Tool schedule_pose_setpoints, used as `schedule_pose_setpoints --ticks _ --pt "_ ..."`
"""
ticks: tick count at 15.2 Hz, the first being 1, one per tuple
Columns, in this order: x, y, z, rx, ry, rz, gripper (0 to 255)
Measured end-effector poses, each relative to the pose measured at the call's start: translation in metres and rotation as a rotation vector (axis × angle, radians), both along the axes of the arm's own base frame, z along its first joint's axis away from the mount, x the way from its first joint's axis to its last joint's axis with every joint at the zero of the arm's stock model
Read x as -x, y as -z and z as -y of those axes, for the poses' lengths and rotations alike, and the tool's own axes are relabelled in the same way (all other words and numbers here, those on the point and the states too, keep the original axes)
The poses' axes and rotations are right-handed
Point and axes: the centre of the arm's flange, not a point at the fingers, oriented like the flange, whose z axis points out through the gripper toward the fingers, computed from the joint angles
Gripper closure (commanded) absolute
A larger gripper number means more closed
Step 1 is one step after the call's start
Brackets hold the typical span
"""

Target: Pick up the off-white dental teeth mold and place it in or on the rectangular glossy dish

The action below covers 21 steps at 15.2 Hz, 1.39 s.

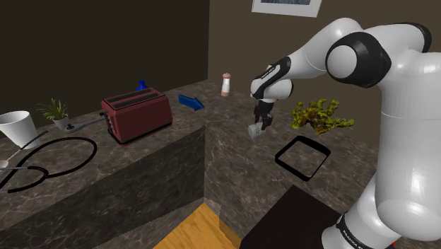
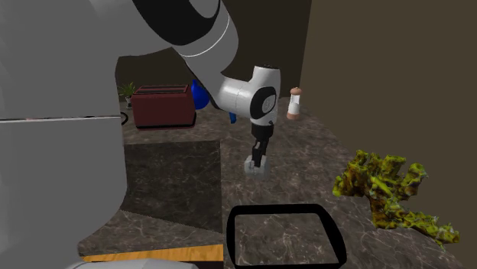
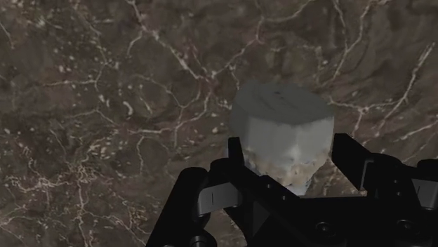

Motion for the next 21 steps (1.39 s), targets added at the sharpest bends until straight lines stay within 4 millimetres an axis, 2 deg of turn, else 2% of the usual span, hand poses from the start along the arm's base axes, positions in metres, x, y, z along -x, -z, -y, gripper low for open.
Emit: schedule_pose_setpoints --ticks 17,21 --pt "0.0 -0.089 0.0 0.0 -0.001 -0.001 255" --pt "0.038 -0.1 0.008 0.0 0.001 -0.001 255"
